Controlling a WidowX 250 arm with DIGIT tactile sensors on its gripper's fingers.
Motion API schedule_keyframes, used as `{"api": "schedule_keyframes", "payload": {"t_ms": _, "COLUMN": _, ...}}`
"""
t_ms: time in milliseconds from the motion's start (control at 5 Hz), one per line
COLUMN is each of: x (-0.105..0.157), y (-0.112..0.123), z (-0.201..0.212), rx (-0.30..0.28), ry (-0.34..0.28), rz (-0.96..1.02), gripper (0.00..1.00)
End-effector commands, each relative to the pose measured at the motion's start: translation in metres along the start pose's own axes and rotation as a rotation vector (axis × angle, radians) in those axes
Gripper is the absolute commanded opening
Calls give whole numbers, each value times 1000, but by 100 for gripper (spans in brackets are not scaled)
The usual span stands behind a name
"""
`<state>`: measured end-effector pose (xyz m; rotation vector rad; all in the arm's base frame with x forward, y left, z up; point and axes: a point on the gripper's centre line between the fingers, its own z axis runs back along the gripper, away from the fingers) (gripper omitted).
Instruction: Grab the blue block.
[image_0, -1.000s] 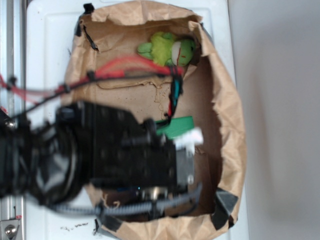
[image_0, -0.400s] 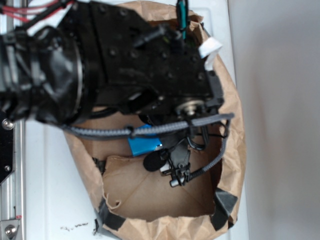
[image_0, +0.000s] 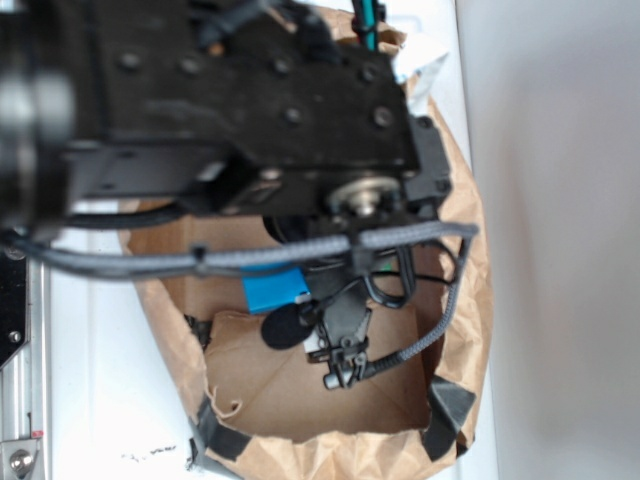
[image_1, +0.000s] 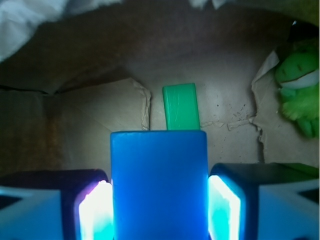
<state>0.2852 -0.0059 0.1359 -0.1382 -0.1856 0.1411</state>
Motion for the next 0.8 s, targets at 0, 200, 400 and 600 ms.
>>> {"api": "schedule_keyframes", "payload": {"t_ms": 0, "x": -3, "y": -4, "z": 39, "rx": 1, "ry": -112, "rz": -51, "gripper": 0}}
{"api": "schedule_keyframes", "payload": {"t_ms": 200, "x": -2, "y": -1, "z": 41, "rx": 4, "ry": -128, "rz": -49, "gripper": 0}}
{"api": "schedule_keyframes", "payload": {"t_ms": 400, "x": 0, "y": -2, "z": 39, "rx": 11, "ry": -147, "rz": -46, "gripper": 0}}
{"api": "schedule_keyframes", "payload": {"t_ms": 600, "x": 1, "y": -5, "z": 33, "rx": 47, "ry": -137, "rz": -48, "gripper": 0}}
